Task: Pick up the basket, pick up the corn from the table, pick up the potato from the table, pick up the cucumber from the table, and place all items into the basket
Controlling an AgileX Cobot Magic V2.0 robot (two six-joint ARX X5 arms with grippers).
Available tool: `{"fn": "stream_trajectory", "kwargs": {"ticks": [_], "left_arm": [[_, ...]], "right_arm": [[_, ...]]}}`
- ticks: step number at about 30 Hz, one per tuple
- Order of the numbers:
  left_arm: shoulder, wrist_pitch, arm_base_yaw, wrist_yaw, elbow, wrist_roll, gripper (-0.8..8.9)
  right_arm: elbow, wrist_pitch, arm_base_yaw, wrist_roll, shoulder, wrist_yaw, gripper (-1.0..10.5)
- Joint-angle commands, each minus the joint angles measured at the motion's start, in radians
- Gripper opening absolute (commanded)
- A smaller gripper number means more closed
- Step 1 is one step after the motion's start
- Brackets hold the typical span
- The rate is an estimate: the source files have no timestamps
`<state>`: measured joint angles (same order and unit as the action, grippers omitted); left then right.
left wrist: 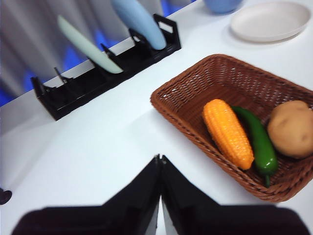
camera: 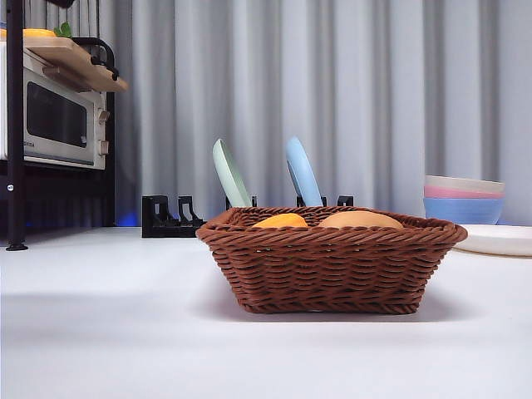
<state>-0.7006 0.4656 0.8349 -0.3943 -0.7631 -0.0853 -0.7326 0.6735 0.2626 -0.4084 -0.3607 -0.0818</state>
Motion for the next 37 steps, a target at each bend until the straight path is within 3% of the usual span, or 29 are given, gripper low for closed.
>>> {"fn": "stream_trajectory", "kwargs": {"ticks": [1,4,9,12,19,24,30,37], "left_arm": [[0.012,-0.019,-0.029,-0.007,0.004,-0.036,-0.03],[0.047,-0.104,-0.098,0.005,0.032,-0.085,-0.03],[0.185,-0.402,-0.276,0.012,0.194,-0.060,-0.03],[0.275,-0.499,-0.385,0.056,0.291,-0.034,-0.03],[0.462,-0.477,-0.652,0.245,0.439,0.007,-0.03],[0.562,-0.442,-0.802,0.271,0.504,0.045,-0.03],[0.630,-0.325,-0.883,0.272,0.539,0.045,-0.03],[0.684,-0.332,-0.921,0.298,0.645,0.059,-0.03]], "right_arm": [[0.005,-0.006,0.001,-0.010,0.001,-0.003,0.0],[0.005,-0.006,0.001,-0.010,0.001,-0.003,0.0],[0.005,-0.006,0.001,-0.010,0.001,-0.003,0.0],[0.005,-0.006,0.001,-0.010,0.001,-0.003,0.0],[0.005,-0.006,0.001,-0.010,0.001,-0.003,0.0],[0.005,-0.006,0.001,-0.010,0.001,-0.003,0.0],[0.005,-0.006,0.001,-0.010,0.001,-0.004,0.0],[0.005,-0.006,0.001,-0.010,0.001,-0.003,0.0]]}}
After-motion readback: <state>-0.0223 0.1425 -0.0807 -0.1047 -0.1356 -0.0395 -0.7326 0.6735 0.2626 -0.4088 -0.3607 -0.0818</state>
